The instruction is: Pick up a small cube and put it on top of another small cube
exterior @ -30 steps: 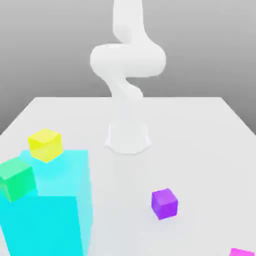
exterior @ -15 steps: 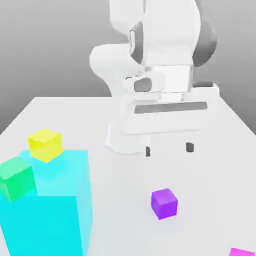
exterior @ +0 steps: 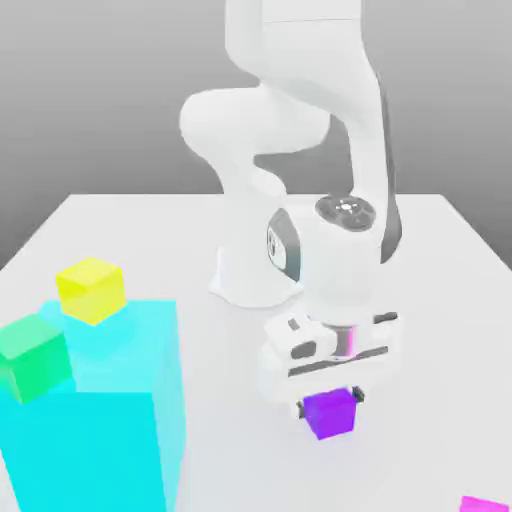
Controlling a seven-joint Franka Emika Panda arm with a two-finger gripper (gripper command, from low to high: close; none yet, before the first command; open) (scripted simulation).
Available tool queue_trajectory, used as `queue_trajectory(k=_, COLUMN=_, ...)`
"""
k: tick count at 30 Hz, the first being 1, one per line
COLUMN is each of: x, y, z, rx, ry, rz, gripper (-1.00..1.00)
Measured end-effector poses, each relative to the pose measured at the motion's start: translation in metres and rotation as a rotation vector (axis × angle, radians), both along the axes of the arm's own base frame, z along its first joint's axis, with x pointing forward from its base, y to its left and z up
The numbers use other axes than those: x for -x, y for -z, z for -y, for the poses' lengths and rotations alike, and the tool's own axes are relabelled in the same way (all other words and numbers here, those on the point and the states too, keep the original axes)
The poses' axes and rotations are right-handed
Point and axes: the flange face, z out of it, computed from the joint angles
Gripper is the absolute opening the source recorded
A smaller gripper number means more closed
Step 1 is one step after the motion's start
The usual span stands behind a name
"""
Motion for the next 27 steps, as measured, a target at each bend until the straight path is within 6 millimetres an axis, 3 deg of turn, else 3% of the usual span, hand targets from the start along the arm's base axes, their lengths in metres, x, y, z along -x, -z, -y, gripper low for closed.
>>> queue_trajectory(k=3, x=0.000, y=0.003, z=0.000, rx=0.000, ry=0.000, rz=0.000, gripper=-1.00)
queue_trajectory(k=5, x=0.000, y=-0.006, z=0.000, rx=0.000, ry=0.000, rz=0.000, gripper=-1.00)
queue_trajectory(k=11, x=-0.002, y=-0.058, z=-0.001, rx=-0.002, ry=0.000, rz=0.004, gripper=-1.00)
queue_trajectory(k=14, x=-0.038, y=-0.099, z=0.009, rx=-0.034, ry=0.098, rz=0.047, gripper=-1.00)
queue_trajectory(k=16, x=-0.065, y=-0.132, z=0.039, rx=-0.058, ry=0.225, rz=0.071, gripper=-1.00)
queue_trajectory(k=20, x=-0.088, y=-0.184, z=0.092, rx=-0.065, ry=0.422, rz=0.068, gripper=-1.00)
queue_trajectory(k=24, x=-0.092, y=-0.236, z=0.156, rx=-0.061, ry=0.634, rz=0.055, gripper=-1.00)
queue_trajectory(k=27, x=-0.082, y=-0.276, z=0.205, rx=-0.056, ry=0.798, rz=0.044, gripper=-1.00)
